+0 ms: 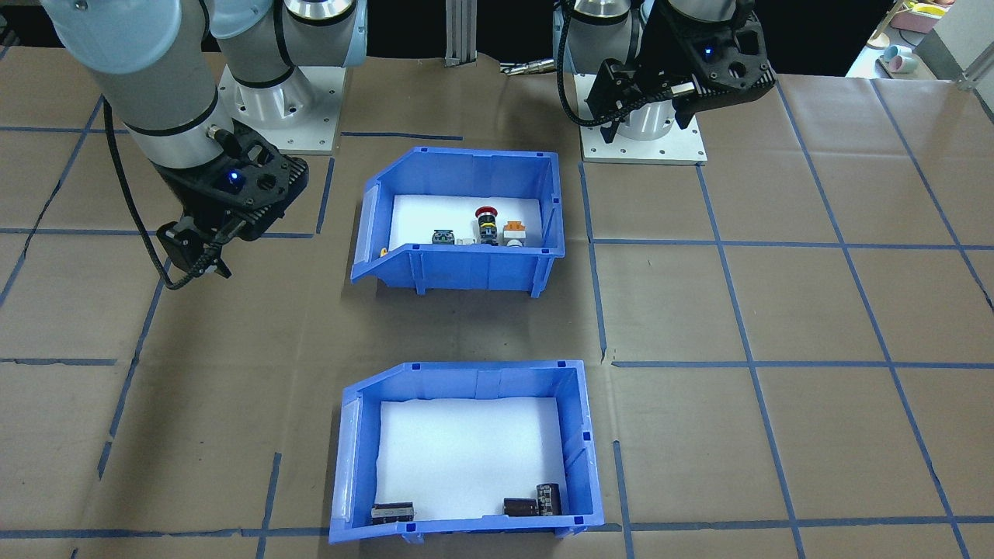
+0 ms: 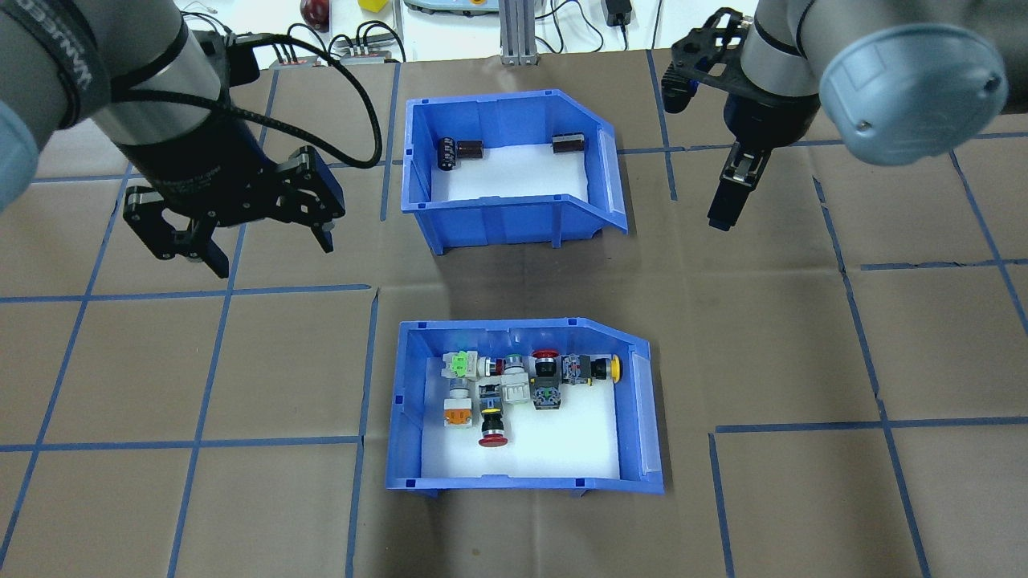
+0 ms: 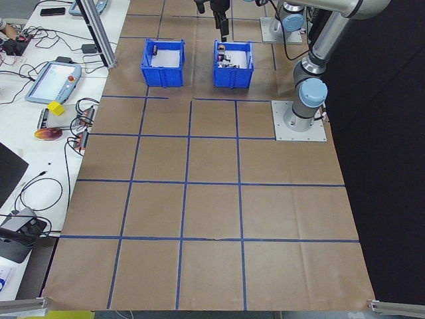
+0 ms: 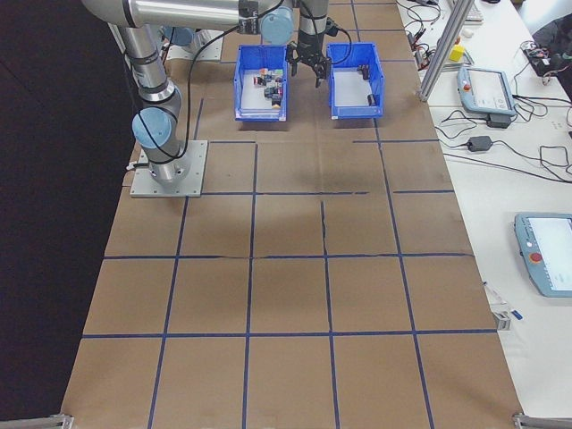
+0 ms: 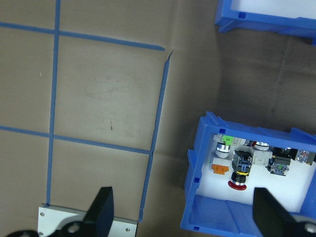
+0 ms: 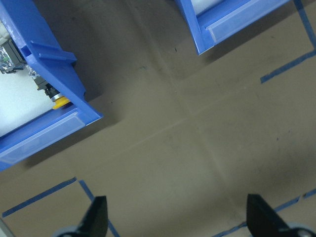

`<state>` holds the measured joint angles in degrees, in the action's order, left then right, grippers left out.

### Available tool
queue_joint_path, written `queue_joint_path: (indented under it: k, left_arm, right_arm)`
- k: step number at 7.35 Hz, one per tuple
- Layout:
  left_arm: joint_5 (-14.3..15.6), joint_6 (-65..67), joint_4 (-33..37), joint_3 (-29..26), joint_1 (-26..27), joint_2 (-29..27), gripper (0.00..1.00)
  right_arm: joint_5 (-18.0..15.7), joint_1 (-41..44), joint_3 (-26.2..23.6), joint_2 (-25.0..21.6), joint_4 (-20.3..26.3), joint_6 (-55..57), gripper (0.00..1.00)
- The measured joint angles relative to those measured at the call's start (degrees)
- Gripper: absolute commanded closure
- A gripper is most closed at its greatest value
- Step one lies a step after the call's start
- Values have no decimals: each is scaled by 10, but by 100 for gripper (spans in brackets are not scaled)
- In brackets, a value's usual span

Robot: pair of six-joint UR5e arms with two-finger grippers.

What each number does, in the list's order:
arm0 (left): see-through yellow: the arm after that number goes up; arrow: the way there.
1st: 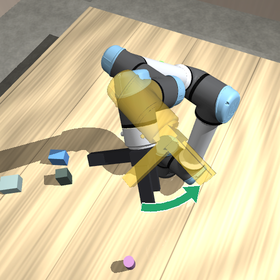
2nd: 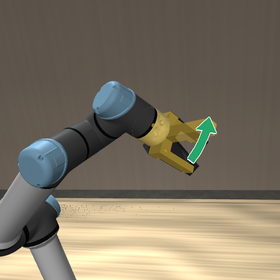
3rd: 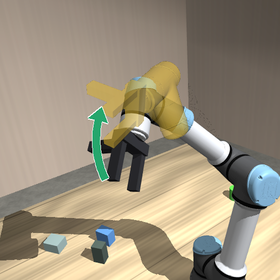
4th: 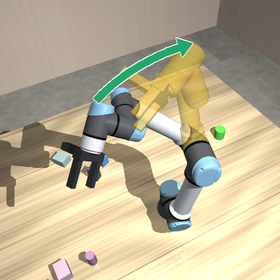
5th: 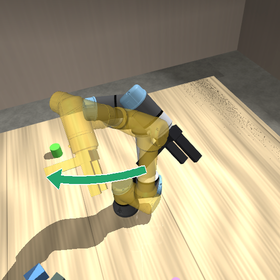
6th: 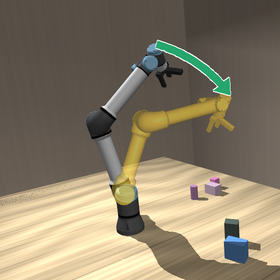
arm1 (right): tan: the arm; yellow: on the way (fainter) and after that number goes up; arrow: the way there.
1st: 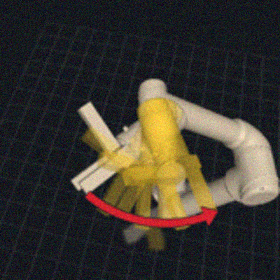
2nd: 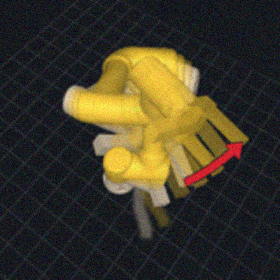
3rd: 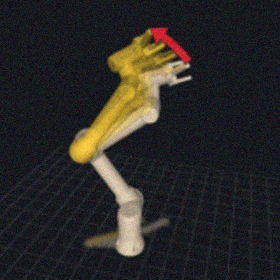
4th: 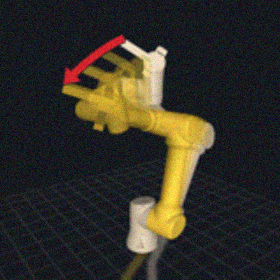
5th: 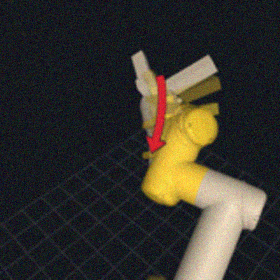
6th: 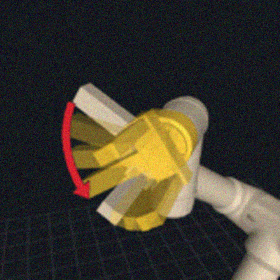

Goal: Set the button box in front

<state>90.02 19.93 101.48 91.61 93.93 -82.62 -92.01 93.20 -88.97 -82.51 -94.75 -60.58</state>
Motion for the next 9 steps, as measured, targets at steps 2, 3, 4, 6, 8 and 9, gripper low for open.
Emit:
queue_joint_path:
  k: [2, 3, 4, 6, 8, 9]
  left_arm:
    - [-2, 72, -1, 54, 0, 47, 1]
    - [-1, 131, -1, 79, 0, 70, 1]
    - [-3, 225, 0, 107, 1, 89, 1]
    - [-23, 447, 0, 165, 15, 119, 1]
    - [-57, 623, -16, 227, 51, 147, 1]
    - [-65, 690, -45, 254, 73, 150, 1]
  right_arm:
    - [-1, 50, 92, 85, -1, -49, 0]
    - [-3, 87, 144, 135, -1, -59, 0]
    - [-5, 124, 193, 182, 0, -62, 0]
    - [-1, 171, 266, 253, 5, -62, 0]
    - [13, 191, 279, 288, 6, -62, 0]
    - [14, 199, 269, 296, 4, -63, 0]
